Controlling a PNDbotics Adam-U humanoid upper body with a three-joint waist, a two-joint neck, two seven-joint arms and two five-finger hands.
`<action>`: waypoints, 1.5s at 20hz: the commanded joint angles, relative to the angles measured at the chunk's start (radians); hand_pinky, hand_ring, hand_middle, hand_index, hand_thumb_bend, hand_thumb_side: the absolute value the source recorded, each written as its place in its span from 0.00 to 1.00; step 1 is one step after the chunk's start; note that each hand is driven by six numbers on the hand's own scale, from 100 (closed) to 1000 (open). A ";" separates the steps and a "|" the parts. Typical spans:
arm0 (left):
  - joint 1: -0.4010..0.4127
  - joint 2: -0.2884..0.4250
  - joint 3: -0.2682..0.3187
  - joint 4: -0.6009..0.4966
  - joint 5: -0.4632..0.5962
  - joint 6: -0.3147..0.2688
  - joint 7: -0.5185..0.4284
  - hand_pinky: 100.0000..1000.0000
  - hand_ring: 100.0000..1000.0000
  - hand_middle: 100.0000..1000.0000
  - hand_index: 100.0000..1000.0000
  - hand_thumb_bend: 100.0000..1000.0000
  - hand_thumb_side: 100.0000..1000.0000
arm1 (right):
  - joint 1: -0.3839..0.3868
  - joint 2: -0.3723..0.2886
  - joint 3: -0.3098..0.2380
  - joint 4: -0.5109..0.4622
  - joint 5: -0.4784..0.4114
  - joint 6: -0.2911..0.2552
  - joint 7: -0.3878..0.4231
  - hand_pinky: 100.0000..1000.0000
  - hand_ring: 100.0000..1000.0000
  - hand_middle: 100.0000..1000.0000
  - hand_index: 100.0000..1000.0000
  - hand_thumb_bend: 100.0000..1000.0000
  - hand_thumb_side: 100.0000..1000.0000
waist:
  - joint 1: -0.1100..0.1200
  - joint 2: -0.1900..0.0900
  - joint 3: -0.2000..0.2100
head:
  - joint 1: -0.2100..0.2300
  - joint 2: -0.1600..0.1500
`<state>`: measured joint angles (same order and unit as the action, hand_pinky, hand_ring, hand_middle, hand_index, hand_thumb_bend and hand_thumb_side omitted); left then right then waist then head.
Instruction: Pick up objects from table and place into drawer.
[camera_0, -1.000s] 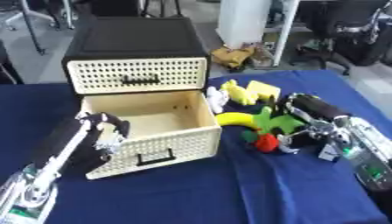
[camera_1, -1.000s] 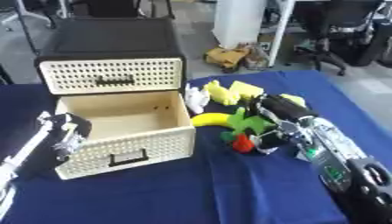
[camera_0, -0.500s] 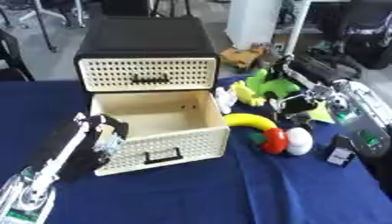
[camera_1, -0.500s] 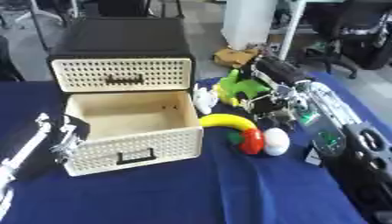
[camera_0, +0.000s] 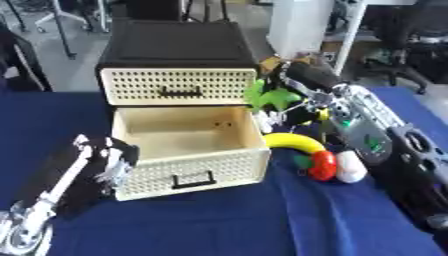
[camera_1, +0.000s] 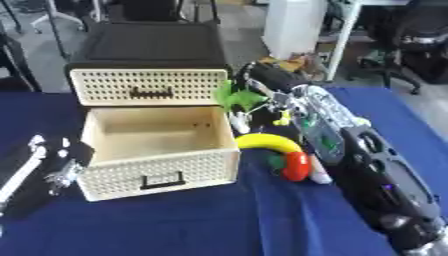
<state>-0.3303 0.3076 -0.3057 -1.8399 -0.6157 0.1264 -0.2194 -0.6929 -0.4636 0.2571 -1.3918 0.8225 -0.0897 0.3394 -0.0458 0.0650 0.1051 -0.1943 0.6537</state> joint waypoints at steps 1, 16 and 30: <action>-0.024 0.002 -0.001 -0.024 0.014 -0.003 0.019 0.00 0.00 0.00 0.65 0.20 1.00 | -0.034 0.012 -0.010 0.038 0.023 -0.013 -0.013 0.00 0.13 0.39 0.45 0.00 0.04 | 0.004 -0.006 0.010 | -0.020 -0.018; -0.028 -0.004 -0.006 -0.024 0.018 -0.010 0.027 0.00 0.00 0.00 0.64 0.21 1.00 | -0.059 0.088 0.025 0.103 0.090 -0.154 -0.086 0.22 0.53 0.78 0.82 0.00 0.40 | 0.003 0.001 0.036 | -0.043 -0.033; -0.027 -0.004 0.000 -0.021 0.009 -0.012 0.026 0.00 0.00 0.00 0.64 0.21 1.00 | -0.032 0.078 -0.019 0.065 0.070 -0.100 -0.148 0.64 0.78 0.87 0.86 0.00 0.47 | 0.009 0.008 0.016 | -0.026 -0.042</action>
<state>-0.3417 0.2987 -0.3156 -1.8476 -0.6042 0.1162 -0.1981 -0.7104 -0.3649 0.2622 -1.2975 0.9080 -0.2066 0.2108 -0.0420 0.0836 0.1191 -0.2255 0.6224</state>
